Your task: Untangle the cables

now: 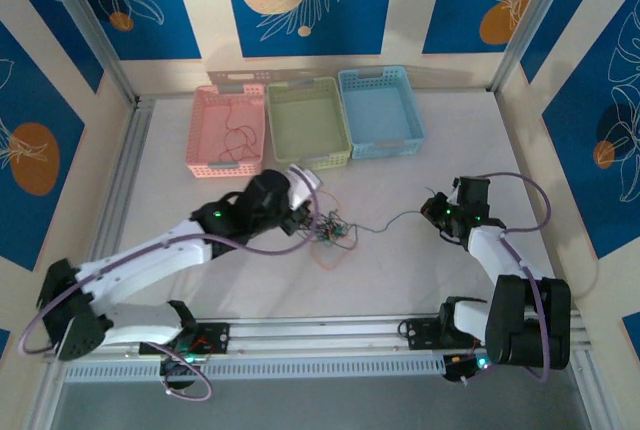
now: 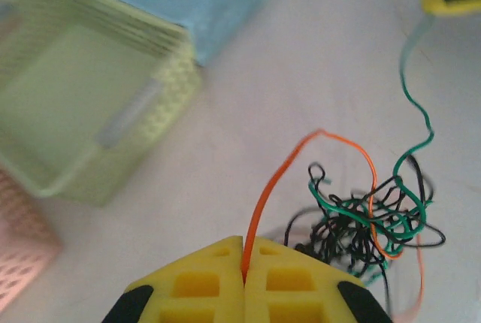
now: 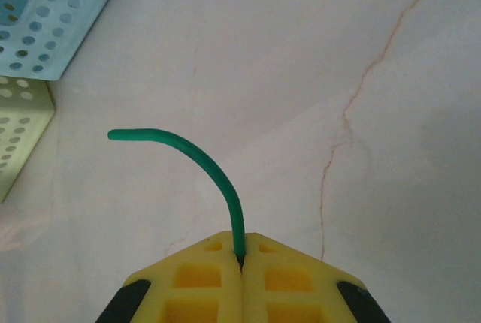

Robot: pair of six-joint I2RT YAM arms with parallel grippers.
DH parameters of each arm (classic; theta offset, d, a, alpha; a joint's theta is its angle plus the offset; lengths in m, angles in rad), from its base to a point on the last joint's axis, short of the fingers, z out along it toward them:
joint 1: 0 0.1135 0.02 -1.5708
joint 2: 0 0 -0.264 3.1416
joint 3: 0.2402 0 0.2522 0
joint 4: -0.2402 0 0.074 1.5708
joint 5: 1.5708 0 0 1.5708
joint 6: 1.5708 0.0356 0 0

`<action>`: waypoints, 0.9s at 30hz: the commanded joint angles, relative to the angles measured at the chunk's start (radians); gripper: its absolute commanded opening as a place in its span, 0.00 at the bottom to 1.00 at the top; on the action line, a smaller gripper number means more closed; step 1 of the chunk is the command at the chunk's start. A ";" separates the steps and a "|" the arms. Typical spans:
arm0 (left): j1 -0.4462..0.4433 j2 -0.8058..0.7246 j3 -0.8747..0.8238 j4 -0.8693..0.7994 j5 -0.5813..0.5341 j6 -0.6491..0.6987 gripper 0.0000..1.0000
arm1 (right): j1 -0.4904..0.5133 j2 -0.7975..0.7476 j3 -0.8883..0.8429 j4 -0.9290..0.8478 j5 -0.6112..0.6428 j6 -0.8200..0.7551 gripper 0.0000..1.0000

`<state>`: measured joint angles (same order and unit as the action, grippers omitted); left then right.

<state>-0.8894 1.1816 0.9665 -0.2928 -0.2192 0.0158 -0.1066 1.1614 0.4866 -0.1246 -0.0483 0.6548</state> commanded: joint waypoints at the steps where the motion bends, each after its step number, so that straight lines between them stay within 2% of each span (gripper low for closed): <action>1: 0.113 -0.121 -0.017 -0.097 -0.117 -0.181 0.00 | 0.001 -0.016 0.013 -0.030 0.046 0.006 0.00; 4: 0.252 -0.246 -0.021 -0.190 -0.169 -0.248 0.00 | -0.009 -0.022 0.009 -0.033 0.056 0.021 0.00; 9: 0.463 -0.371 0.026 -0.344 -0.236 -0.264 0.00 | -0.029 -0.036 -0.003 -0.042 0.074 0.048 0.00; 13: 0.579 -0.428 0.091 -0.419 -0.258 -0.275 0.00 | -0.051 -0.048 -0.014 -0.044 0.081 0.069 0.00; 16: 0.632 -0.435 0.152 -0.455 -0.226 -0.284 0.00 | -0.075 -0.057 -0.027 -0.043 0.074 0.087 0.00; 22: 0.641 -0.399 0.222 -0.499 -0.201 -0.238 0.00 | -0.099 -0.066 -0.040 -0.035 0.059 0.096 0.00; 23: 0.641 -0.403 0.214 -0.487 -0.175 -0.238 0.00 | -0.098 -0.066 -0.039 -0.034 0.058 0.094 0.00; 27: 0.641 -0.391 0.152 -0.442 0.090 -0.255 0.00 | -0.083 -0.068 -0.039 -0.025 0.057 0.083 0.00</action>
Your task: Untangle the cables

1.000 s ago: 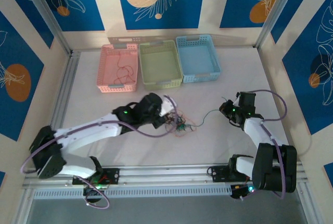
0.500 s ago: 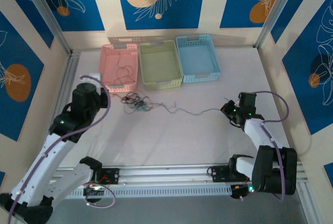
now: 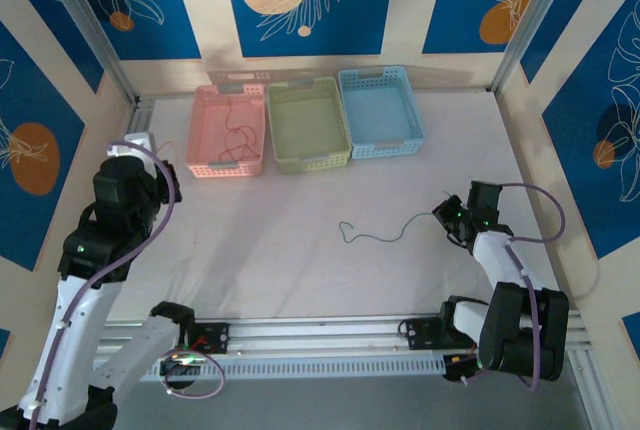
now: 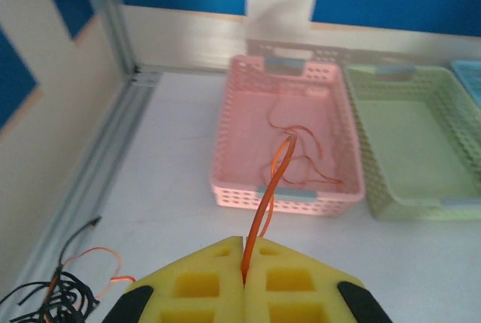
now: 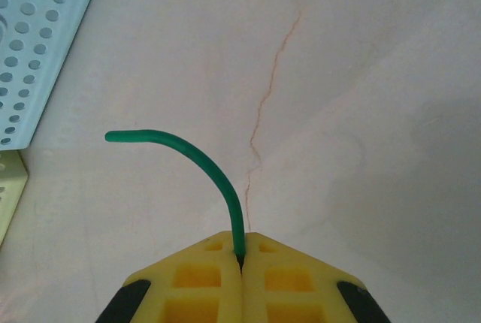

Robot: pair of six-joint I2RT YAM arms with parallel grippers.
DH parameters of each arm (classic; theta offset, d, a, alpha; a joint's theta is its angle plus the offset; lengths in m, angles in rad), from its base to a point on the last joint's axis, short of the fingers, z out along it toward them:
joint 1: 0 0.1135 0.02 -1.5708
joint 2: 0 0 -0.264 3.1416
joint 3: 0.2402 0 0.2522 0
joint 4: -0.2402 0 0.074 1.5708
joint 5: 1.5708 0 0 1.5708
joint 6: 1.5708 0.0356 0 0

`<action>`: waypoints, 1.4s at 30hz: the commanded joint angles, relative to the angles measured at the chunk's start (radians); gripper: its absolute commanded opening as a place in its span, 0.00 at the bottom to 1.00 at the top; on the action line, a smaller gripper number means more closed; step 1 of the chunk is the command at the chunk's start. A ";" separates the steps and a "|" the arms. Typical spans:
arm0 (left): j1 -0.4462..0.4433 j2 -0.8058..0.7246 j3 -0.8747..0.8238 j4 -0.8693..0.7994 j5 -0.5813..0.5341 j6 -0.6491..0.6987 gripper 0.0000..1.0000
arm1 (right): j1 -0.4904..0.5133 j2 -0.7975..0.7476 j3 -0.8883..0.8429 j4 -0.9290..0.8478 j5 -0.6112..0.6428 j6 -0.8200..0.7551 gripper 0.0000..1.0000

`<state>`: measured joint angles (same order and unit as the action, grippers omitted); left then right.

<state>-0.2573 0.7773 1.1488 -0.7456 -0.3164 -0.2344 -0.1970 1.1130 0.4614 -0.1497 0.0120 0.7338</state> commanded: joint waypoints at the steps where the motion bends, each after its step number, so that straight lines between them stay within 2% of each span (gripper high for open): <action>1: 0.009 0.020 -0.053 0.022 0.264 -0.005 0.00 | 0.013 -0.023 -0.016 0.003 -0.001 0.000 0.00; 7: 0.007 0.019 -0.190 0.069 0.504 -0.040 0.00 | 0.033 -0.058 -0.024 0.013 0.002 -0.014 0.00; 11: 0.006 0.031 -0.238 0.051 0.585 -0.024 0.00 | 0.077 -0.127 -0.011 0.014 -0.006 -0.032 0.00; 15: 0.006 0.041 -0.245 0.006 0.541 0.005 0.00 | 0.242 -0.218 0.124 -0.040 0.069 -0.084 0.00; 19: 0.005 0.034 -0.261 0.018 0.546 0.003 0.00 | 0.420 -0.160 0.371 -0.099 0.220 -0.172 0.00; 23: 0.006 0.047 -0.270 0.020 0.559 0.004 0.00 | 0.544 0.038 0.649 -0.106 0.355 -0.305 0.00; 26: 0.005 0.061 -0.273 0.015 0.566 0.007 0.00 | 0.594 0.197 0.828 -0.062 0.437 -0.392 0.00; 31: 0.006 0.063 -0.274 0.016 0.565 0.006 0.00 | 0.583 0.476 1.129 0.001 0.405 -0.414 0.00; 34: 0.006 0.064 -0.276 0.018 0.566 0.007 0.00 | 0.551 0.708 1.445 -0.141 0.346 -0.319 0.00; 38: 0.006 0.069 -0.276 0.016 0.574 0.008 0.00 | 0.544 1.006 1.849 -0.353 0.398 -0.318 0.00; 40: 0.006 0.069 -0.278 0.018 0.576 0.009 0.00 | 0.532 1.134 2.032 -0.463 0.370 -0.289 0.00; 42: 0.006 0.074 -0.281 0.021 0.584 0.009 0.00 | 0.529 1.227 2.145 -0.517 0.329 -0.277 0.00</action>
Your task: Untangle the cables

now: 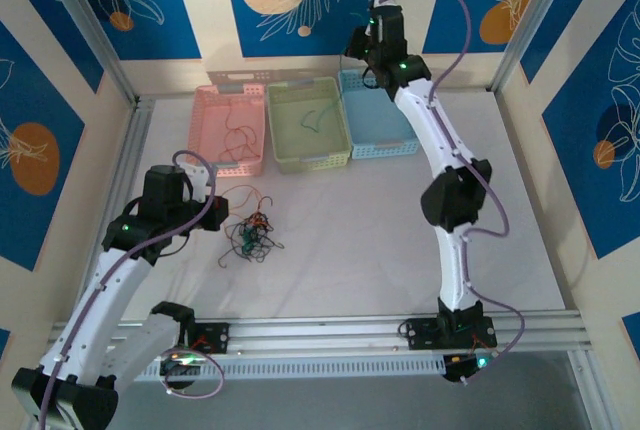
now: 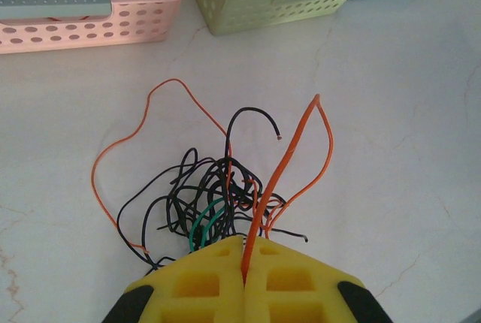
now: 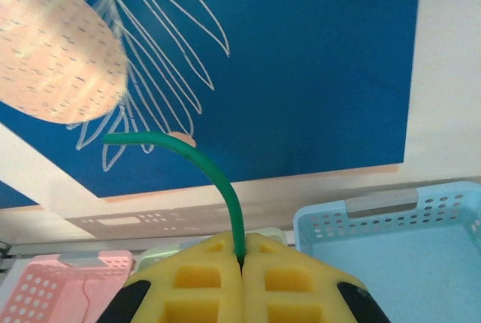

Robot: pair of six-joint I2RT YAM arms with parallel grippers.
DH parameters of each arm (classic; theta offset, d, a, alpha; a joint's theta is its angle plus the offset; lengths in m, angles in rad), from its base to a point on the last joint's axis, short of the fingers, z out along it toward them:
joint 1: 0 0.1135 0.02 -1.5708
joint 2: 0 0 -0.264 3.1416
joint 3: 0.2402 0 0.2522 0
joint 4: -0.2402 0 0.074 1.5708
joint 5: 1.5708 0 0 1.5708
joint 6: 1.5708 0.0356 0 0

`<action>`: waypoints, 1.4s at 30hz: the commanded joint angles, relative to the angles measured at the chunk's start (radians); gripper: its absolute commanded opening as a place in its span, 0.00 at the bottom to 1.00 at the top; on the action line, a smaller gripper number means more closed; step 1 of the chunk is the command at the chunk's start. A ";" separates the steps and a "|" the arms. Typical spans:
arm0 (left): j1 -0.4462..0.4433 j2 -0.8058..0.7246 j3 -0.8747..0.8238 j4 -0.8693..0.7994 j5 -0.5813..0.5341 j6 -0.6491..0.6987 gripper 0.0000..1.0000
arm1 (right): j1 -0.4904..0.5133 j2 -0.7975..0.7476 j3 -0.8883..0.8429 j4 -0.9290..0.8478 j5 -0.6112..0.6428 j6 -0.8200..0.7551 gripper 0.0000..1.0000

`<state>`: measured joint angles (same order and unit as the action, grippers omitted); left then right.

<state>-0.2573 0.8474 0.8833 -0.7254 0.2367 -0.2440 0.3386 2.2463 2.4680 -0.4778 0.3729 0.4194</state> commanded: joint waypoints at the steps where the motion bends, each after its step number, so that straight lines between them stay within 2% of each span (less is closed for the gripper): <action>1: 0.006 0.007 -0.014 0.001 0.034 0.018 0.00 | -0.002 0.122 0.163 -0.195 -0.058 0.040 0.00; 4: 0.006 0.013 -0.014 0.000 0.043 0.018 0.00 | 0.026 0.165 0.161 -0.159 -0.148 0.015 0.00; 13: 0.006 0.002 -0.015 0.002 0.045 0.018 0.00 | 0.106 0.235 0.052 -0.133 -0.174 -0.057 0.00; 18: 0.005 0.002 -0.015 0.003 0.050 0.018 0.00 | 0.127 0.288 0.047 -0.155 -0.268 -0.068 0.00; 30: 0.006 0.002 -0.017 0.004 0.059 0.018 0.00 | 0.160 0.412 0.054 -0.219 -0.282 -0.047 0.00; 39: 0.006 0.003 -0.017 0.006 0.059 0.018 0.00 | 0.166 0.426 0.107 -0.251 -0.276 -0.056 0.00; 40: 0.006 0.002 -0.017 0.005 0.059 0.018 0.00 | 0.166 0.425 0.123 -0.263 -0.274 -0.061 0.02; 42: 0.006 0.002 -0.017 0.005 0.059 0.016 0.00 | 0.163 0.417 0.163 -0.293 -0.259 -0.077 0.13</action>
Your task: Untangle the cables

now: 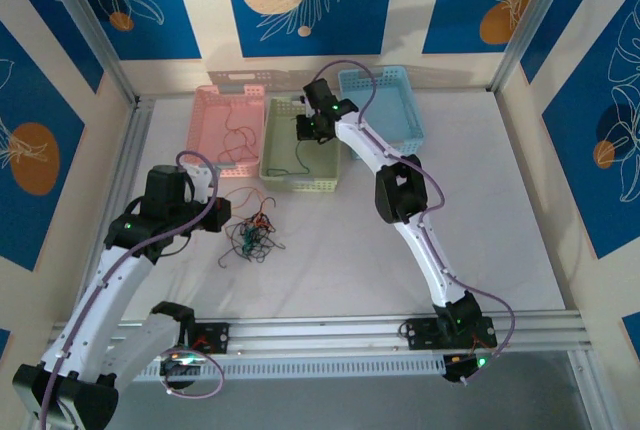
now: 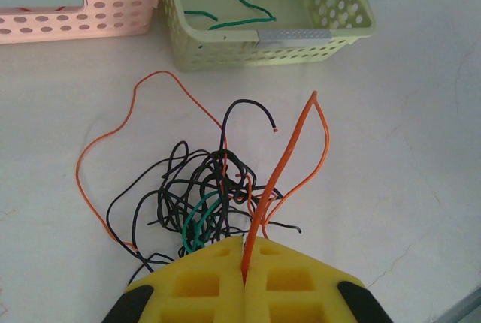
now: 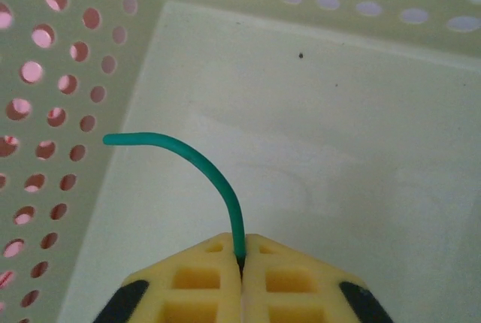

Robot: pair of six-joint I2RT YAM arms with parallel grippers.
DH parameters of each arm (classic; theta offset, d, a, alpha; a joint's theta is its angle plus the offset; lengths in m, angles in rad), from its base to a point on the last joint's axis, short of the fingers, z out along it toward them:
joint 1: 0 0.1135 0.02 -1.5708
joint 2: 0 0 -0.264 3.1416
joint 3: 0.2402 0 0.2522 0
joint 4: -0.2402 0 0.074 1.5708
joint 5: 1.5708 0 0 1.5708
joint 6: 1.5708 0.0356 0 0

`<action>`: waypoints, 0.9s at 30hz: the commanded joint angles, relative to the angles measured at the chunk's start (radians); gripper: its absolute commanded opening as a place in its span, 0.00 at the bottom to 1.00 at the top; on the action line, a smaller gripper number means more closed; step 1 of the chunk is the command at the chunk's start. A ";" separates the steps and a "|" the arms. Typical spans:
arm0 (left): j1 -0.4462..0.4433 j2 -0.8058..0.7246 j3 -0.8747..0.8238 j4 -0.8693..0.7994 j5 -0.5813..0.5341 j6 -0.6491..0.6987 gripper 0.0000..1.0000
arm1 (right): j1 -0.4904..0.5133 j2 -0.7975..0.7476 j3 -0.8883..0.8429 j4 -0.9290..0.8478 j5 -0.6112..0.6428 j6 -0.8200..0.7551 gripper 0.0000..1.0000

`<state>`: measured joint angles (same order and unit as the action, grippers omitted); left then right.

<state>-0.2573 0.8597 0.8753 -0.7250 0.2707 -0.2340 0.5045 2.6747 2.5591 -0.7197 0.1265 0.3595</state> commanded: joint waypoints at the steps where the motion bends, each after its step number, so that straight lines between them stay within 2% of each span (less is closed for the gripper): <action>1: 0.005 -0.009 -0.009 0.005 0.025 0.007 0.00 | -0.005 -0.019 0.082 -0.061 -0.005 -0.022 0.21; 2: 0.005 -0.010 -0.009 0.004 0.025 0.008 0.00 | -0.008 -0.032 0.084 -0.070 0.004 -0.025 0.30; 5: 0.006 -0.010 -0.009 0.005 0.025 0.008 0.00 | -0.016 -0.084 0.066 -0.085 0.024 -0.021 0.48; 7: 0.006 -0.010 -0.009 0.005 0.025 0.008 0.00 | -0.020 -0.119 0.052 -0.093 0.021 -0.022 0.53; 10: 0.006 -0.008 -0.011 0.006 0.025 0.007 0.00 | -0.020 -0.171 0.044 -0.114 0.016 -0.031 0.56; 14: 0.006 -0.007 -0.011 0.005 0.025 0.007 0.00 | -0.007 -0.265 -0.001 -0.148 0.030 -0.039 0.56; 17: 0.005 -0.008 -0.009 0.004 0.024 0.007 0.00 | 0.012 -0.374 -0.103 -0.157 -0.015 -0.035 0.53; 19: 0.006 -0.009 -0.009 0.004 0.024 0.007 0.00 | 0.038 -0.473 -0.235 -0.127 -0.039 -0.026 0.48; 23: 0.006 -0.013 -0.010 0.004 0.023 0.006 0.00 | 0.125 -0.697 -0.607 0.017 -0.061 -0.010 0.41; 27: 0.006 -0.016 -0.009 0.005 0.021 0.007 0.00 | 0.214 -0.826 -0.883 0.100 -0.043 0.044 0.31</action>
<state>-0.2573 0.8585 0.8749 -0.7250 0.2737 -0.2340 0.6739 1.8851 1.7988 -0.6842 0.1043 0.3641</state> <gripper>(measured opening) 0.065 0.323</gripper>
